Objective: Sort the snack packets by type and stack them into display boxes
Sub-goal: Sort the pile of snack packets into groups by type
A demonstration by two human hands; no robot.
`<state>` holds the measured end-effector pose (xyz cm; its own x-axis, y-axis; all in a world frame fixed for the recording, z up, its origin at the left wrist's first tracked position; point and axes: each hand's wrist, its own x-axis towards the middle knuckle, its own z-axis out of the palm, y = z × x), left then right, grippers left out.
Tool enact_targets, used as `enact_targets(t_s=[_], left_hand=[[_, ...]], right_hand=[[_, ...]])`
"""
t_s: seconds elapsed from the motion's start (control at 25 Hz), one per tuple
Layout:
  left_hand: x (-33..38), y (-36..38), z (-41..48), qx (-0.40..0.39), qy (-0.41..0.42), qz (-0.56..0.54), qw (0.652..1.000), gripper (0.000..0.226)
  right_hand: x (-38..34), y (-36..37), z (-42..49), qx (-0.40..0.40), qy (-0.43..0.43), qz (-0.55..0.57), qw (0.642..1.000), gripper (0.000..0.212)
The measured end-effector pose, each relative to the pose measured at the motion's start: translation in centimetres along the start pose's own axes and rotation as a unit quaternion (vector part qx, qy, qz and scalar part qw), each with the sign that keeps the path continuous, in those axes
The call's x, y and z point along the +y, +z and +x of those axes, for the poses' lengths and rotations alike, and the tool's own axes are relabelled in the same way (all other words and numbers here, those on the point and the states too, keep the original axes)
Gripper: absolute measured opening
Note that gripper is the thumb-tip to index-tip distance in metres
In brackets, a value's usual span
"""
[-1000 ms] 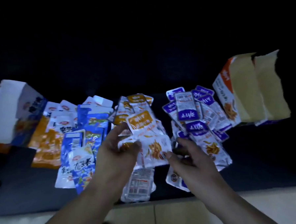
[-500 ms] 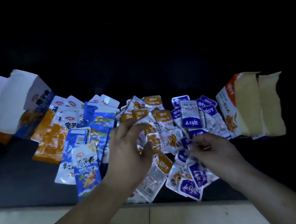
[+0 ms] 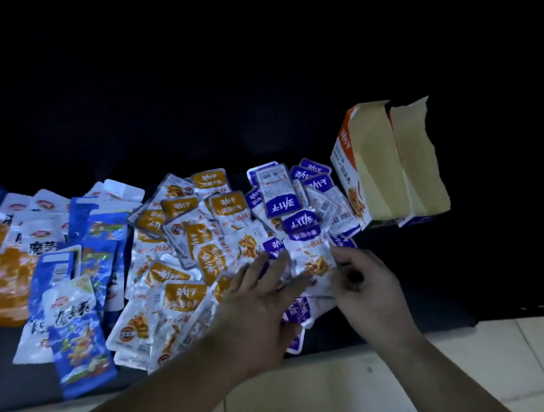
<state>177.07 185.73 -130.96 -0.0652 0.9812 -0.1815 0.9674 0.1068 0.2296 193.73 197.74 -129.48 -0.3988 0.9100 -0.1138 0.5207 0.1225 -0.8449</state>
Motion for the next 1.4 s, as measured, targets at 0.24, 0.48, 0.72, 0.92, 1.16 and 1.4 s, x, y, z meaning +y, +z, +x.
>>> enact_targets(t_s=[0.24, 0.48, 0.72, 0.92, 1.16, 1.4], left_hand=[[0.2, 0.2, 1.3, 0.102, 0.015, -0.048, 0.994, 0.069], [1.2, 0.6, 6.8, 0.1, 0.048, -0.034, 0.993, 0.068], [1.1, 1.6, 6.3, 0.097, 0.036, -0.036, 0.994, 0.067], [1.3, 1.7, 4.2, 0.076, 0.036, -0.076, 0.994, 0.065], [2.3, -0.9, 0.7, 0.034, 0.084, -0.041, 0.995, 0.055], [-1.6, -8.1, 5.5, 0.011, 0.08, 0.021, 0.996, 0.068]], right_hand=[[0.3, -4.3, 4.7, 0.173, -0.109, -0.228, 0.952, 0.059], [1.5, -6.1, 7.8, 0.025, -0.011, -0.312, 0.95, 0.037], [2.0, -7.0, 5.0, 0.035, 0.004, -0.354, 0.935, 0.019], [2.3, -8.2, 1.5, 0.022, 0.029, -0.407, 0.913, 0.022], [-0.4, -6.3, -2.0, 0.051, -0.087, -0.195, 0.976, 0.021], [-0.1, -0.9, -2.0, -0.067, 0.078, 0.011, 0.995, 0.024]])
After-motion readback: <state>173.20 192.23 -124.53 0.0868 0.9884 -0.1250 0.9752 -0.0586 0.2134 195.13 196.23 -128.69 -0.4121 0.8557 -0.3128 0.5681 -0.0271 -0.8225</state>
